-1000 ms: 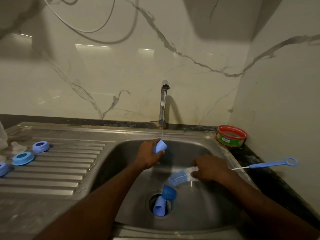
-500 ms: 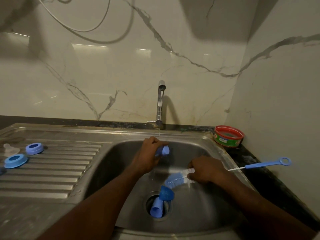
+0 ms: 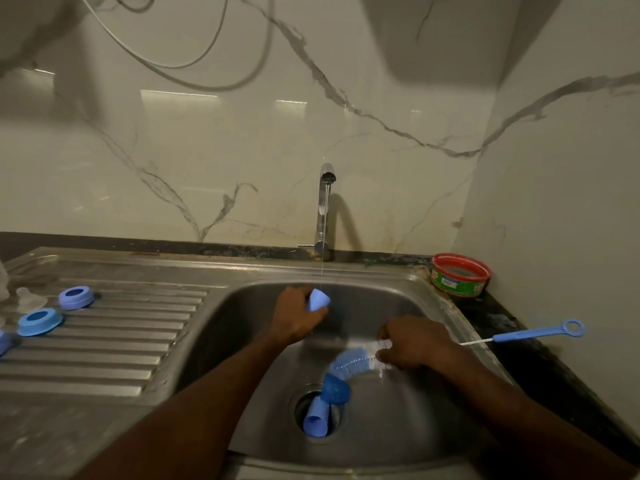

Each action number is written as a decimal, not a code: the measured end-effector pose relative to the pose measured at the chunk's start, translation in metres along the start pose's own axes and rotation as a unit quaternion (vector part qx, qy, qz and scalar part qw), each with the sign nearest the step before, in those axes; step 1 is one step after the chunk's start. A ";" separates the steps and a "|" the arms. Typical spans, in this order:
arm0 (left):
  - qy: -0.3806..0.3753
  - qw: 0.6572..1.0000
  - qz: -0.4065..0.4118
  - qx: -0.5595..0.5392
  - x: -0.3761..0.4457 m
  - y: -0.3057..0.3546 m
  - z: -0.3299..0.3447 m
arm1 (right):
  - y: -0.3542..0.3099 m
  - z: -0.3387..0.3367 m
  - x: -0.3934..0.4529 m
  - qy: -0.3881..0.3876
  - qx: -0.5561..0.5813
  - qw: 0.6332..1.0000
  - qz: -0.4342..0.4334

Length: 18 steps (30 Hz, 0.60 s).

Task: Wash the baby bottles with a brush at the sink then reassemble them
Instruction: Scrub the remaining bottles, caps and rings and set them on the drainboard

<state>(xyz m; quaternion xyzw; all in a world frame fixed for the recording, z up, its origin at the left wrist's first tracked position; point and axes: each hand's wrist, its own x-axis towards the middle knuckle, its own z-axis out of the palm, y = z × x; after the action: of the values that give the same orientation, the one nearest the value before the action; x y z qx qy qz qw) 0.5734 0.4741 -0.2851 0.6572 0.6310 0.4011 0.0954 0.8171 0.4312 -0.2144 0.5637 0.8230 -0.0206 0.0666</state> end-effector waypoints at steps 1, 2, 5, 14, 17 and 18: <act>0.003 1.000 0.000 -0.003 0.000 0.001 0.001 | 0.000 0.000 0.000 0.001 0.002 1.000 0.001; 0.009 1.000 0.001 -0.010 -0.001 0.001 0.002 | 0.000 -0.001 -0.001 0.002 0.004 1.000 0.002; 0.005 1.000 -0.020 -0.014 -0.004 -0.002 0.003 | -0.001 0.000 -0.001 0.004 0.008 1.000 0.002; -0.017 1.000 -0.022 0.003 -0.011 0.008 -0.003 | -0.001 0.002 -0.001 0.005 0.014 1.000 -0.002; 0.024 0.998 -0.036 -0.039 -0.009 0.010 -0.005 | -0.002 0.000 -0.002 0.005 0.016 1.000 -0.003; 0.041 0.997 -0.041 -0.055 -0.007 0.010 -0.005 | -0.002 -0.001 -0.002 0.005 0.017 1.000 -0.003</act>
<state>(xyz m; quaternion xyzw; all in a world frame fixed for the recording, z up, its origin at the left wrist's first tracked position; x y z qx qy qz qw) 0.5786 0.4640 -0.2781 0.6071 0.6380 0.4579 0.1217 0.8159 0.4287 -0.2136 0.5621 0.8248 -0.0315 0.0527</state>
